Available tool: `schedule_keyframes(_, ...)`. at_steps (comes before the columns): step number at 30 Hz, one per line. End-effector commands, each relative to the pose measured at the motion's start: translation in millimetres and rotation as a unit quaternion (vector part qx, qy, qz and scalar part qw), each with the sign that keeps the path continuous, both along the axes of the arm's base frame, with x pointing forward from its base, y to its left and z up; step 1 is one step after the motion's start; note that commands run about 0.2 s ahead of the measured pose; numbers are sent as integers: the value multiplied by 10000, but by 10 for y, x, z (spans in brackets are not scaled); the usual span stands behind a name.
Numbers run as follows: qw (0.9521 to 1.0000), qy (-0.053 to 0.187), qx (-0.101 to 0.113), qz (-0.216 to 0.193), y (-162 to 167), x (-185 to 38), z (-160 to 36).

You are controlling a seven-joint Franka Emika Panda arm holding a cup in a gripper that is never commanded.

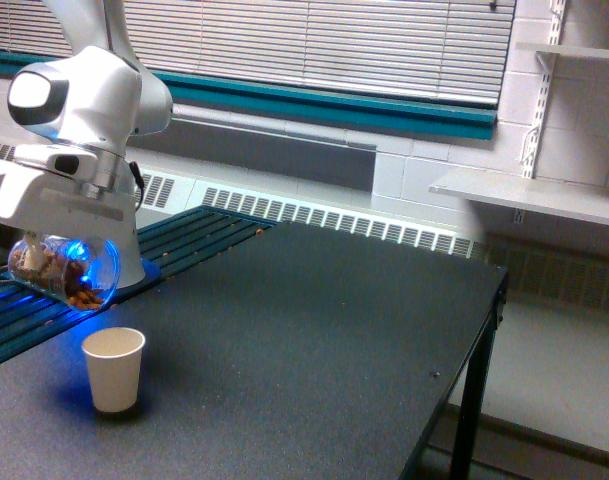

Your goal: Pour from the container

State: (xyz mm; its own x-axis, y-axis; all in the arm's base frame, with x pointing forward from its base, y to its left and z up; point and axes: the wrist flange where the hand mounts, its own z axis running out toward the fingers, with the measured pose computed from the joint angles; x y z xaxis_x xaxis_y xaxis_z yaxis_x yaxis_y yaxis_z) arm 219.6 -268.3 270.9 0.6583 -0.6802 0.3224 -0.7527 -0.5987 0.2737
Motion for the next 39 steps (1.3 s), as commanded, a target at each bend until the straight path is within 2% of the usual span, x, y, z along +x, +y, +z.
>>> schedule_keyframes(1, 9999, -15, -68, -104, 5, 67, -16)
schedule_keyframes(18, 9998, 138, -110, -43, 51, 64, -156)
schedule_keyframes(39, 9996, 182, -211, -60, 4, 108, -152)
